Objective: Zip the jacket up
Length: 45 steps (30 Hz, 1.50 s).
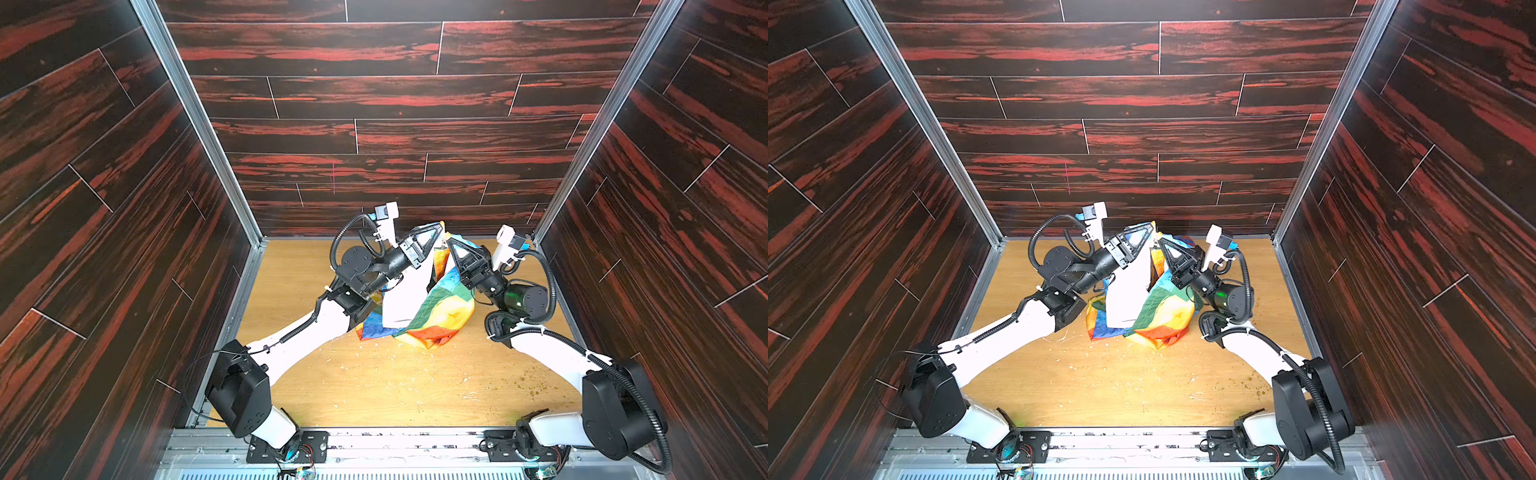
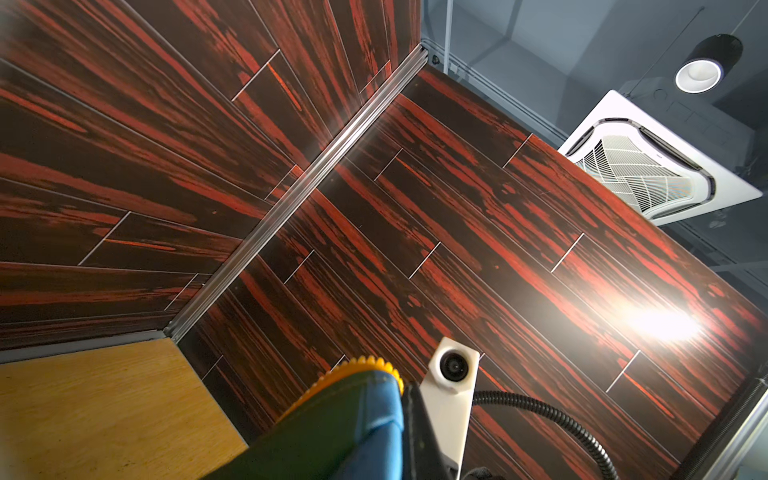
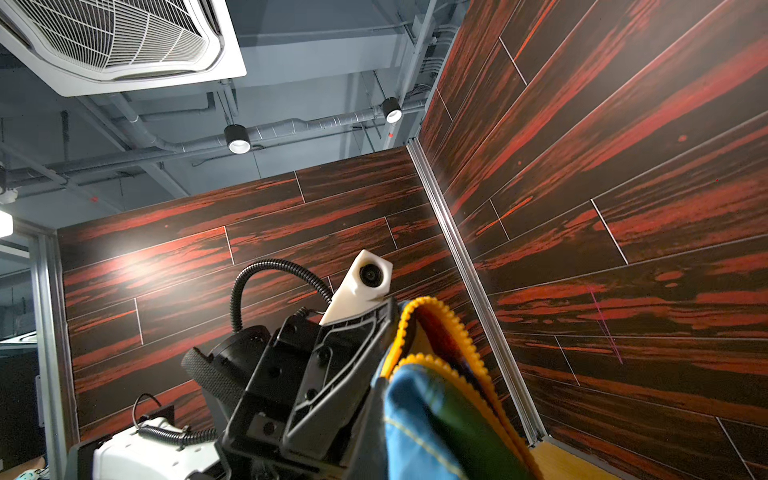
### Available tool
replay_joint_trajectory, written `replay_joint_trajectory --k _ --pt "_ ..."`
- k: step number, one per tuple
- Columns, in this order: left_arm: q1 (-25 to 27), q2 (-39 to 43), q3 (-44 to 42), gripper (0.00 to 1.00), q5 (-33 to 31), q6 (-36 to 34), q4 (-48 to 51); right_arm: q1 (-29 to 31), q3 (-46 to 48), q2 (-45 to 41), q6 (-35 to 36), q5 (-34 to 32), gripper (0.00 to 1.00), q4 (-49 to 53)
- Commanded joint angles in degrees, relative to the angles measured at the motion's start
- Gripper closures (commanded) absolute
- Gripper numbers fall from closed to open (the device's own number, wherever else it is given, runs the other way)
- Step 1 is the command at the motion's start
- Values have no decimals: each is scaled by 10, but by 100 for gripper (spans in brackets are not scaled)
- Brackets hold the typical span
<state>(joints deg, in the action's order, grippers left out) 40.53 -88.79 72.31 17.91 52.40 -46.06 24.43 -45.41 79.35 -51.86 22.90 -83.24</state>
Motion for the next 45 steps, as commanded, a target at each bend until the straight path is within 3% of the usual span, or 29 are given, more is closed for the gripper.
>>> replay_joint_trajectory --k 1,23,37,45 --pt "2 25 -3 100 -5 -16 -13 3 -21 -18 -7 -13 100 -36" --pt "5 22 -7 100 12 -8 -19 4 -33 -5 -24 -25 100 -32" --pt "6 46 -13 100 -34 -44 -12 5 -11 -20 -15 -50 100 -15" --pt "6 35 11 100 -24 -40 -17 8 -16 -15 -23 -42 100 -16"
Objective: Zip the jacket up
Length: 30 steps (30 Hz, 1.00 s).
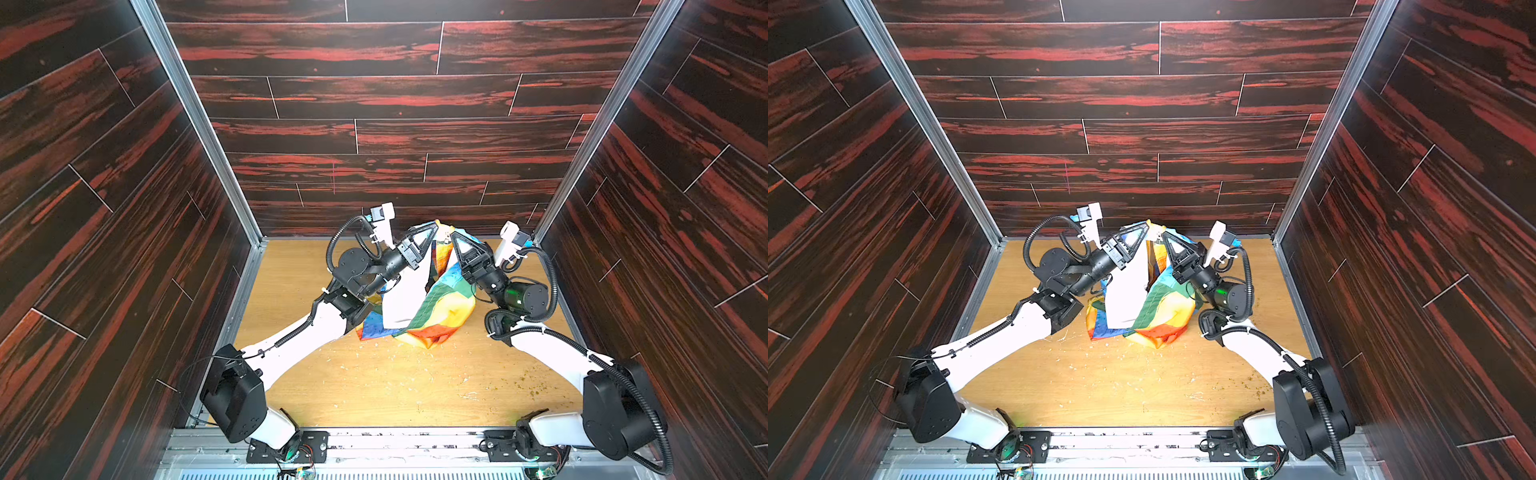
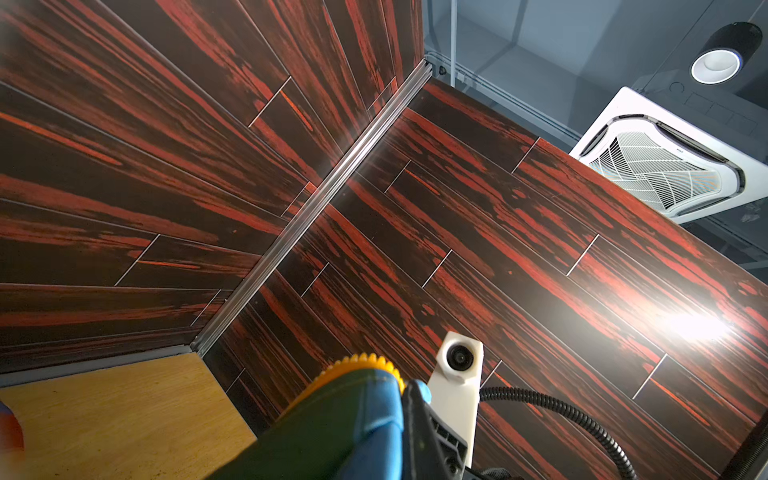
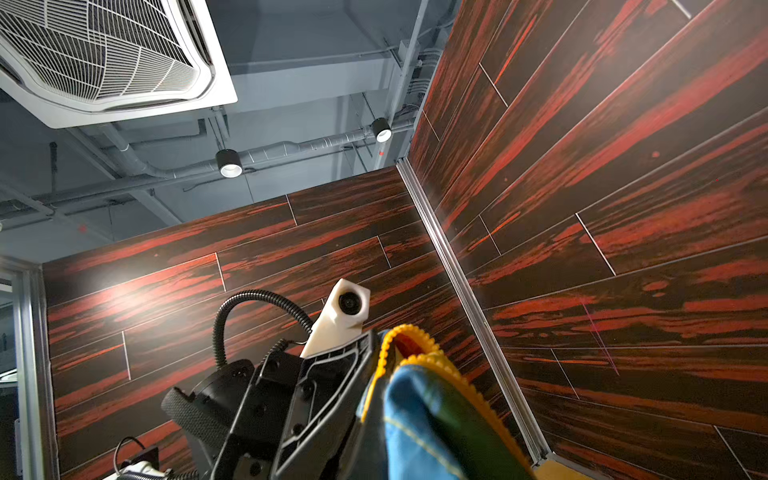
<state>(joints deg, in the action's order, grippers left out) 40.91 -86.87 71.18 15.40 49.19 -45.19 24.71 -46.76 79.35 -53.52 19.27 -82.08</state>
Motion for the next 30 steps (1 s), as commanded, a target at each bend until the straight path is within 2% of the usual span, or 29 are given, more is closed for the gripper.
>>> replay_joint_trajectory --k 1,30 --pt "2 13 25 100 2 -6 -27 6 -3 -14 -6 -4 100 -27" --pt "2 -8 30 100 15 19 -51 23 -17 -10 0 -10 100 -22"
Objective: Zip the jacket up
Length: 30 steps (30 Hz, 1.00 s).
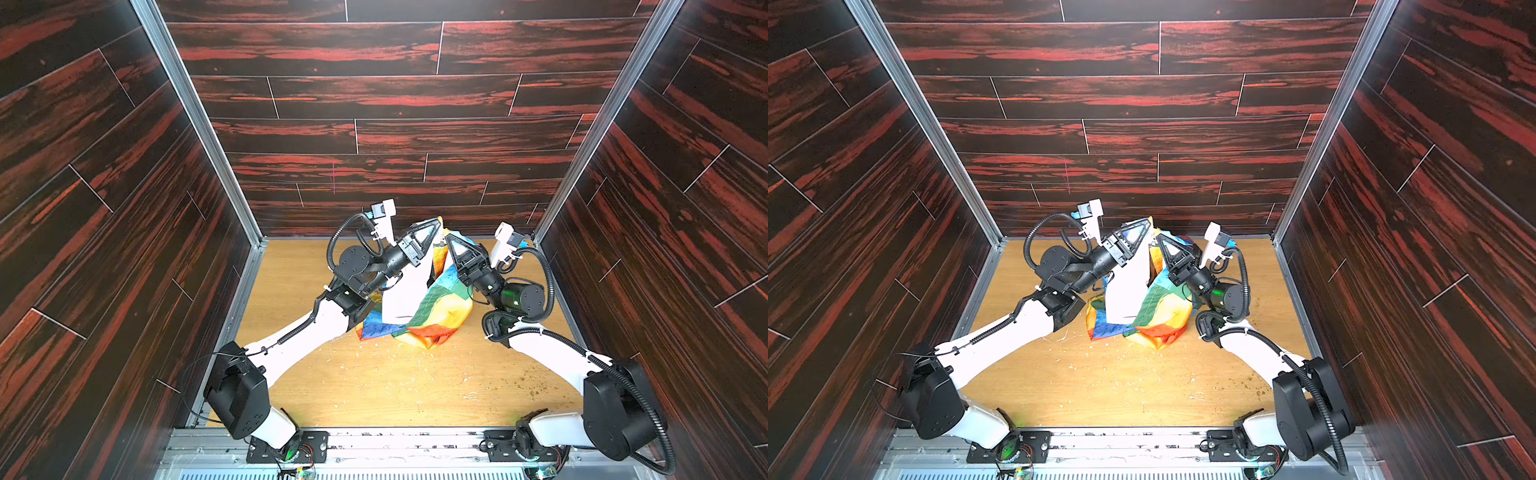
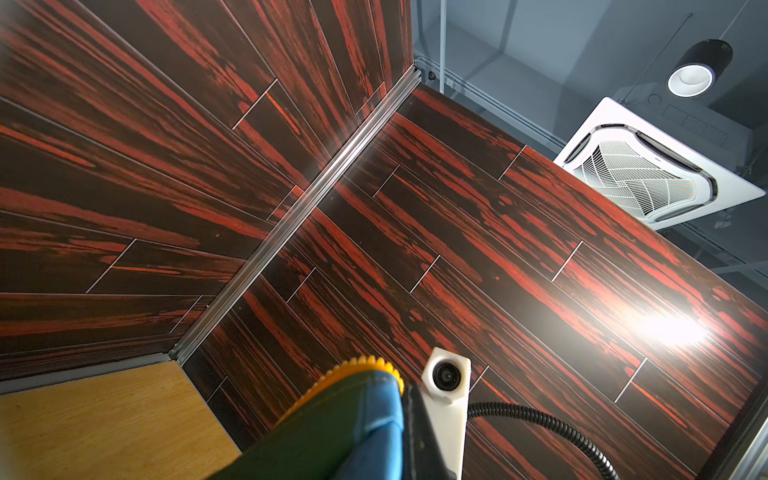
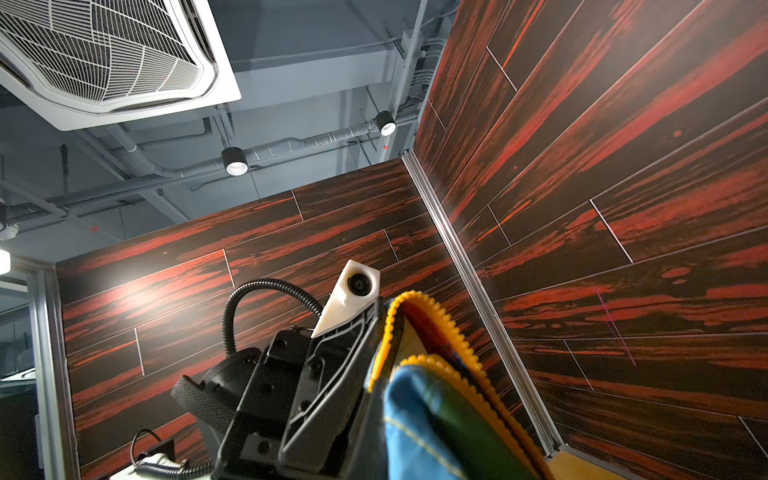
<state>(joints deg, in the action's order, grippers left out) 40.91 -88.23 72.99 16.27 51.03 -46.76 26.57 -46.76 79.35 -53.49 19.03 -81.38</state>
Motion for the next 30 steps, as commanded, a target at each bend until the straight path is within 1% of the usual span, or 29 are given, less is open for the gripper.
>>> replay_joint_trajectory --k 1,13,30 --pt "2 6 11 100 6 1 -36 4 -16 -11 0 -7 100 -30" --pt "2 6 4 100 4 2 -39 4 -11 -24 2 -15 100 -29" --pt "2 -5 1 100 15 14 -45 4 -20 -19 -4 -14 100 -31"
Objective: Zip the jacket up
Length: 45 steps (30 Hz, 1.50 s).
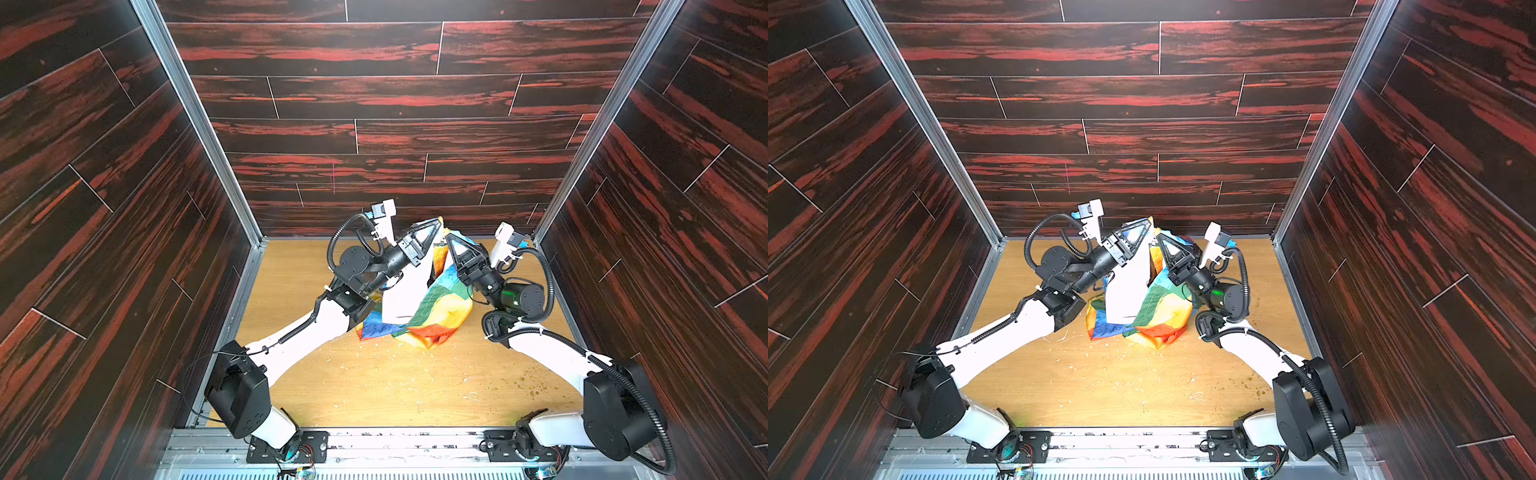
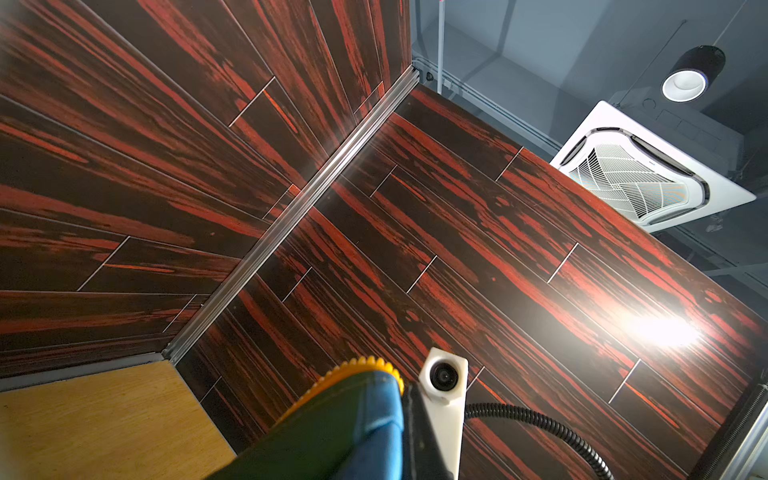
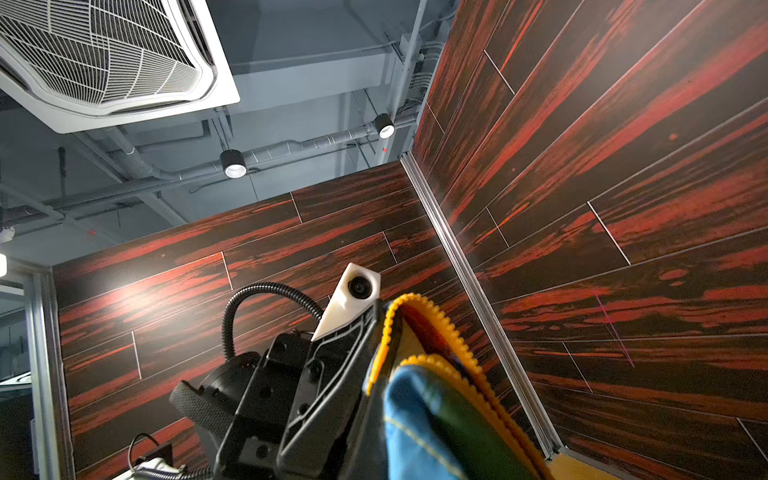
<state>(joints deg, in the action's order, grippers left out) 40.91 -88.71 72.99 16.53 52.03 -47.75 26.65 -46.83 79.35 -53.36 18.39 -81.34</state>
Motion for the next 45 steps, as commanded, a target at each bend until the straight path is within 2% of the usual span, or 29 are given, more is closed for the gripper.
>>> replay_joint_trajectory --k 1,25,45 --pt "2 -1 0 100 11 4 -34 3 -19 -20 -5 -7 100 -31" --pt "1 15 4 100 1 -12 -28 3 -9 -35 -1 -5 100 -23" --pt "-5 15 -3 100 1 2 -43 3 -10 -37 -4 -4 100 -21"
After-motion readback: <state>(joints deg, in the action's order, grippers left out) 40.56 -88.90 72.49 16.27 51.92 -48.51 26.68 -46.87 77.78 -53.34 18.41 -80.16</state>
